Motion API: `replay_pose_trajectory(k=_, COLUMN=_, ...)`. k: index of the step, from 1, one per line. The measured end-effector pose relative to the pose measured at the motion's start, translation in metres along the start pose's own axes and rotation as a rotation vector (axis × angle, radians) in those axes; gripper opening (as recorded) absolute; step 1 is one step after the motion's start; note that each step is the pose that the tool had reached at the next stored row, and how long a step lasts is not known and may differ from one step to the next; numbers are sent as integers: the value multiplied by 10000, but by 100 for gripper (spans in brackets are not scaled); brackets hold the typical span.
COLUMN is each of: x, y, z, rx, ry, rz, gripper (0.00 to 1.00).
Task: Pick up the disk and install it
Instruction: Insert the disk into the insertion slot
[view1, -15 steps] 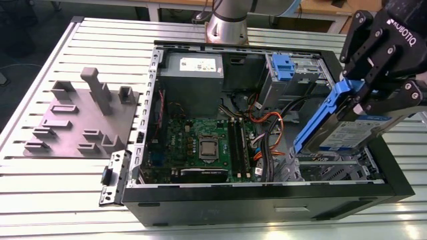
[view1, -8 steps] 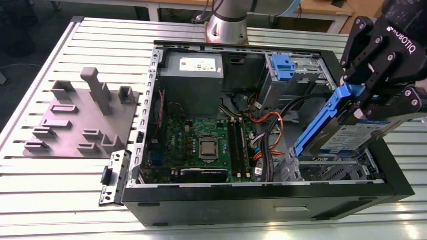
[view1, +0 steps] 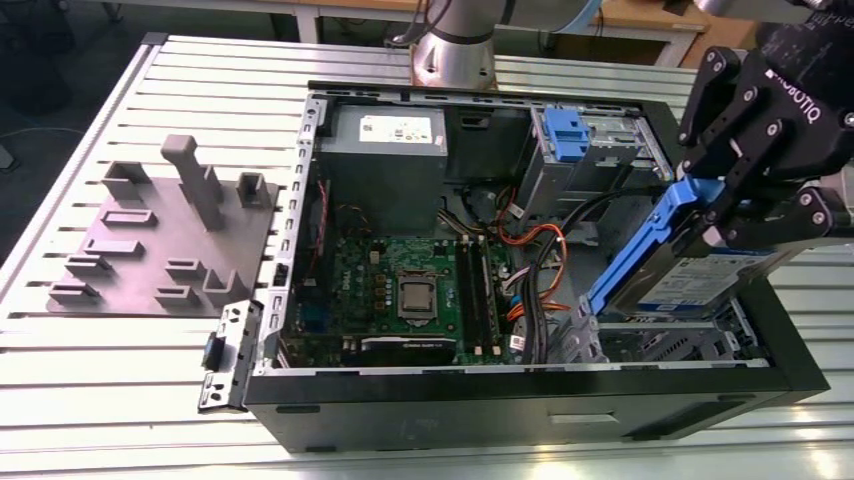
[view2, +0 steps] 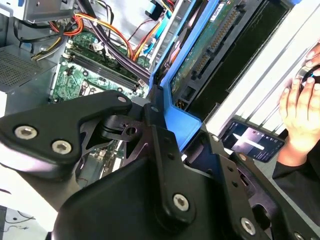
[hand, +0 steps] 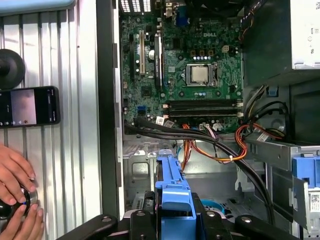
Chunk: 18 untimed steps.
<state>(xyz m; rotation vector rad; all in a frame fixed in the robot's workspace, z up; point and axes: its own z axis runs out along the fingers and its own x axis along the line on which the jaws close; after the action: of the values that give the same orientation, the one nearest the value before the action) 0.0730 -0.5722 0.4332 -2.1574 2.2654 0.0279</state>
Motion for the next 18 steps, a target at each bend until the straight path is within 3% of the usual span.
replay_pose_trajectory(k=10, x=4, y=-5, z=125, rx=0, ry=-1, rz=-9, gripper=36)
replay_pose_trajectory(k=18, x=4, y=-6, z=137, rx=0, ry=1, rz=-9, gripper=36)
